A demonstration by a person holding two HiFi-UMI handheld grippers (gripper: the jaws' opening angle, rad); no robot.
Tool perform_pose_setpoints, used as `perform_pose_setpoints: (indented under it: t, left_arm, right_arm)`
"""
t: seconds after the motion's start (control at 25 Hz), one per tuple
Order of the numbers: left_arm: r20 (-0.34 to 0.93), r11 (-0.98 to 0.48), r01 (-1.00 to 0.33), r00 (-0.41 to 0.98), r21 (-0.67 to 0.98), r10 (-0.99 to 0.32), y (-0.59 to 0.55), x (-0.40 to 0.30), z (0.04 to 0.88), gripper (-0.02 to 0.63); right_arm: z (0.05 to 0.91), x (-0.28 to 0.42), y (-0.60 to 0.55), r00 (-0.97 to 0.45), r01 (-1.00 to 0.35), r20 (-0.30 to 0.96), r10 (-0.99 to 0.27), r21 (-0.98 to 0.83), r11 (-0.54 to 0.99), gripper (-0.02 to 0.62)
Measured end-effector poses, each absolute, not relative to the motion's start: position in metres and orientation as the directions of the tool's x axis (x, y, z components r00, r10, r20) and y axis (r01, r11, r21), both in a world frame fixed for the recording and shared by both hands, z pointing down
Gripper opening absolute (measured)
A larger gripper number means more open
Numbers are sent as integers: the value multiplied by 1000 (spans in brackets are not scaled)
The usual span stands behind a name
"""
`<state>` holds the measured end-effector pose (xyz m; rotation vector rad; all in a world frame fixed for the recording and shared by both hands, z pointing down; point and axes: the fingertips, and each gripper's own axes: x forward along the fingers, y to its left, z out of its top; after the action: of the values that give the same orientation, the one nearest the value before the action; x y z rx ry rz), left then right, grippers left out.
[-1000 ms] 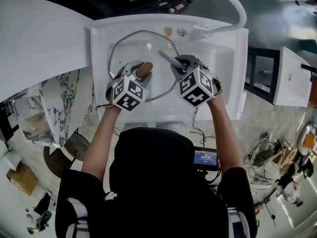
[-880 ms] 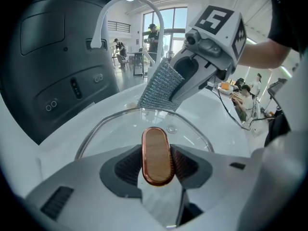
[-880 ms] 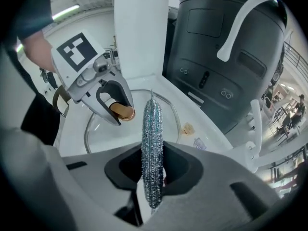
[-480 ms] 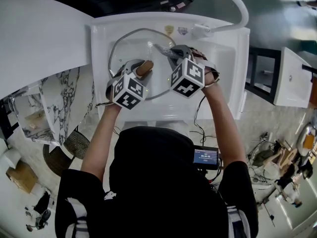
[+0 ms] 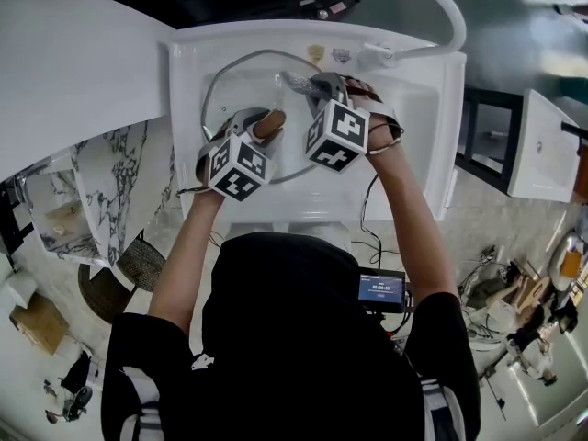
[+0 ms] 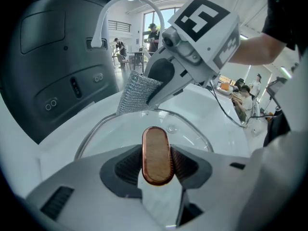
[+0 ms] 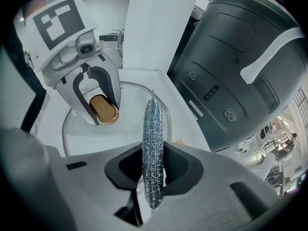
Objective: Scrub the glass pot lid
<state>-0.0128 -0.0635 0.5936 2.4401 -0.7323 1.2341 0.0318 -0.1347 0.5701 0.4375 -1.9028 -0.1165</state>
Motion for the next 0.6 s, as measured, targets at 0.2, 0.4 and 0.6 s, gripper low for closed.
perform_pose_setpoints:
  t: [0.2,0.4,0.6]
  left_arm:
    - [812,-821,-568,501,49,-299,-63,-13,594,170]
    - [811,-818,-573,502,51,-300,-63,-13,594,170]
    - [810,-815,-577,503,53,-303,-63,-13,594,170]
  right_arm:
    - [572,29,-136,-303,-233,878,-370,308,922,66]
    - [578,26,-129,-296,-193,884,-362,316,929,66]
    - [581,25,-123,-281,-168,894,-350,313,935,66]
